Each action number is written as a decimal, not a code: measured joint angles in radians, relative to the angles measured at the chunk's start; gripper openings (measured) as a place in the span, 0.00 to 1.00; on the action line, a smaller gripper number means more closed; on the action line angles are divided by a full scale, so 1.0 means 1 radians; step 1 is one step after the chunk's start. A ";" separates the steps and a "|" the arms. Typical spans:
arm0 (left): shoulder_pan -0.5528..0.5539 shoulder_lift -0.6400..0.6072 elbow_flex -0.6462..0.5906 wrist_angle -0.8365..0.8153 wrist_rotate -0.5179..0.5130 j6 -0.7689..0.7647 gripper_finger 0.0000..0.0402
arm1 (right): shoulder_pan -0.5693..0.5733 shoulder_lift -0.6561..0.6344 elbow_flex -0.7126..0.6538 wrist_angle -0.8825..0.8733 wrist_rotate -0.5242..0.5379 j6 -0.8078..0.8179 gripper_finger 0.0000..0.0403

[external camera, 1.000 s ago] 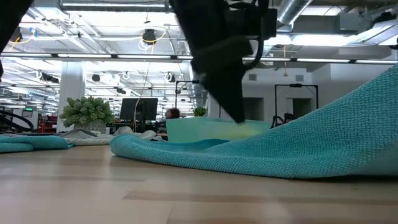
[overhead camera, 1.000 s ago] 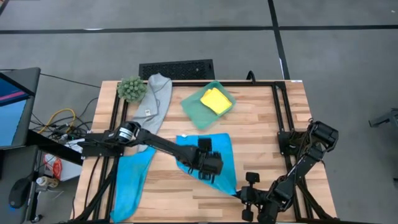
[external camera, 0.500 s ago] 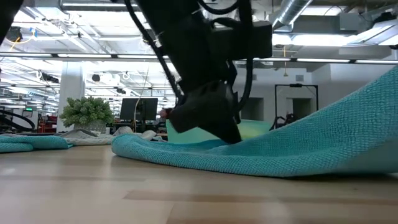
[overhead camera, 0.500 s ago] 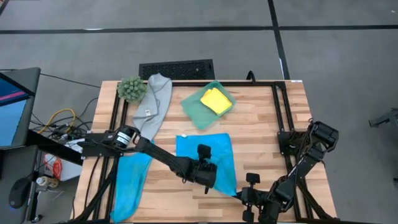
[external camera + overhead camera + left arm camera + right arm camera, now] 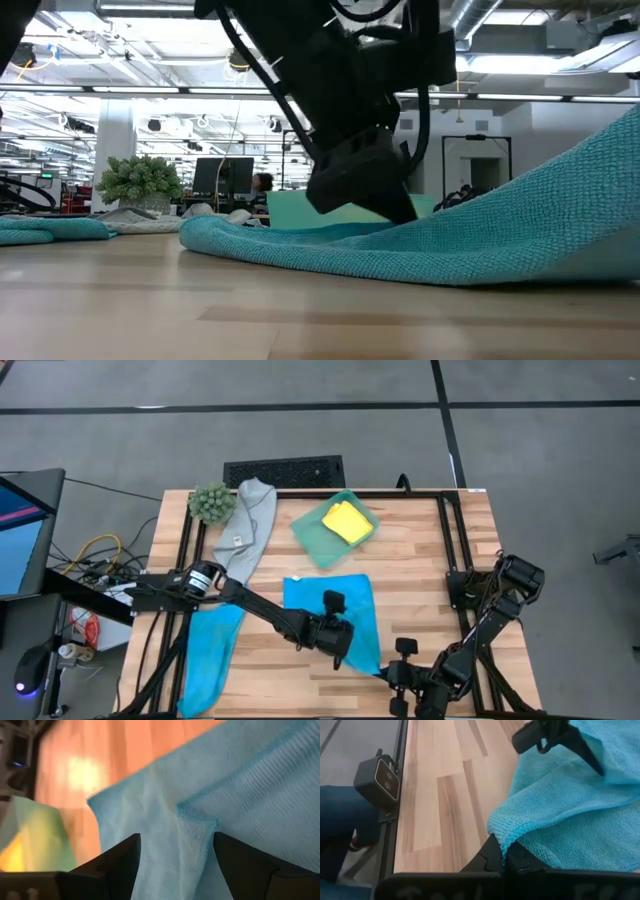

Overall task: Fold microfiber towels
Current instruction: Fold the right blue microfiber towel

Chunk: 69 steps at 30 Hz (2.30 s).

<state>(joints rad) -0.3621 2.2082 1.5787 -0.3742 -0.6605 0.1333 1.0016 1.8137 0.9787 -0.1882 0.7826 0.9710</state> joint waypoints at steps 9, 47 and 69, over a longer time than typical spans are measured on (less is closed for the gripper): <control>0.033 0.003 0.000 0.013 0.020 -0.007 0.61 | 0.000 0.000 0.000 -0.001 0.000 -0.001 0.02; 0.120 -0.001 0.000 -0.062 0.092 -0.046 0.27 | 0.000 0.000 0.000 -0.002 -0.021 -0.001 0.02; 0.259 -0.079 0.041 -0.087 0.543 -0.050 0.54 | 0.000 0.000 0.000 -0.017 -0.026 0.006 0.03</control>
<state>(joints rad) -0.1035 2.1292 1.6199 -0.4616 -0.1175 0.0834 1.0019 1.8137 0.9787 -0.2047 0.7563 0.9768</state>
